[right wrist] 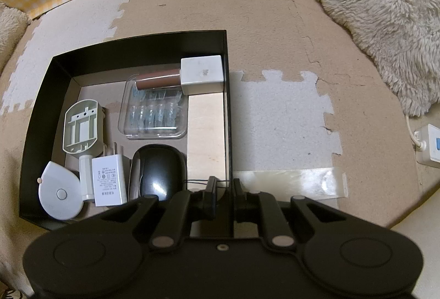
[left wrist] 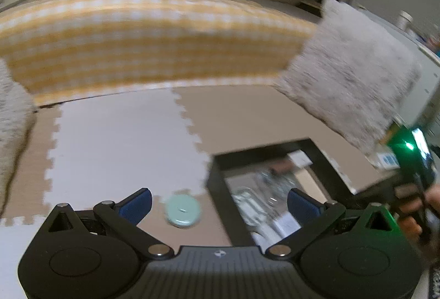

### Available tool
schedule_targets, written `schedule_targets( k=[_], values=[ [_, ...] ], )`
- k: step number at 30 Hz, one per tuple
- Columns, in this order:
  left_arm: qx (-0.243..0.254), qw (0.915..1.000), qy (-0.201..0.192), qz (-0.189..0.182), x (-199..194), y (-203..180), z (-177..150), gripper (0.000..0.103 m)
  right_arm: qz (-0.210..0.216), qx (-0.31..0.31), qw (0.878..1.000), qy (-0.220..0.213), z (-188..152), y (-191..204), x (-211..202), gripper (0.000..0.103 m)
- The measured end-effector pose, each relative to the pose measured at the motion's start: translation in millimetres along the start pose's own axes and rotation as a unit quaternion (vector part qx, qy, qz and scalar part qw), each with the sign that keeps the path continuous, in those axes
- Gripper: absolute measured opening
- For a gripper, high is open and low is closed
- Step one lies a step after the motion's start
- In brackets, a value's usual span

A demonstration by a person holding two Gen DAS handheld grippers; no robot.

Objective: Organize rigid objects
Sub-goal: 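Move the left tool back over the mint-green tape measure, then grasp the mint-green tape measure with the left gripper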

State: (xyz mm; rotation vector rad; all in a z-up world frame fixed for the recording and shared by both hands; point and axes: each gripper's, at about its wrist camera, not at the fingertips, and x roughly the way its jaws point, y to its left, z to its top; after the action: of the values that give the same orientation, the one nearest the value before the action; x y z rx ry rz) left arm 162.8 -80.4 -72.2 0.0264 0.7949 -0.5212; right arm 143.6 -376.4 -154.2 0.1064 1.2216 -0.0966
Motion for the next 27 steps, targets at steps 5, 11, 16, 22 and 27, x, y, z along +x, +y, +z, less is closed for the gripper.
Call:
schedule_targets(
  k=[5,11,16,22,27],
  values=[
    [-0.001,0.9996,-0.017,0.024,8.2,22.2,0.4,0.103,0.000,0.000,1.000,0.000,-0.1,-0.2,0.1,0.013],
    [0.065,0.9976,0.023,0.010,33.5,33.2,-15.1,0.102,0.001,-0.002,1.000,0.000,0.3,-0.7,0.0,0.013],
    [0.085,0.9954,0.042,-0.013,54.7,36.0,-28.4,0.093,0.001,-0.002,1.000,0.000,0.7,-1.2,0.1,0.013],
    [0.126,0.9897,0.064,-0.017,79.6,29.5,-42.6,0.061,0.000,-0.003,1.000,0.000,0.7,-1.2,0.0,0.013],
    [0.126,0.9901,0.059,-0.019,95.3,30.0,-44.7,0.060,0.000,-0.003,1.000,0.000,0.7,-0.8,0.1,0.013]
  ],
)
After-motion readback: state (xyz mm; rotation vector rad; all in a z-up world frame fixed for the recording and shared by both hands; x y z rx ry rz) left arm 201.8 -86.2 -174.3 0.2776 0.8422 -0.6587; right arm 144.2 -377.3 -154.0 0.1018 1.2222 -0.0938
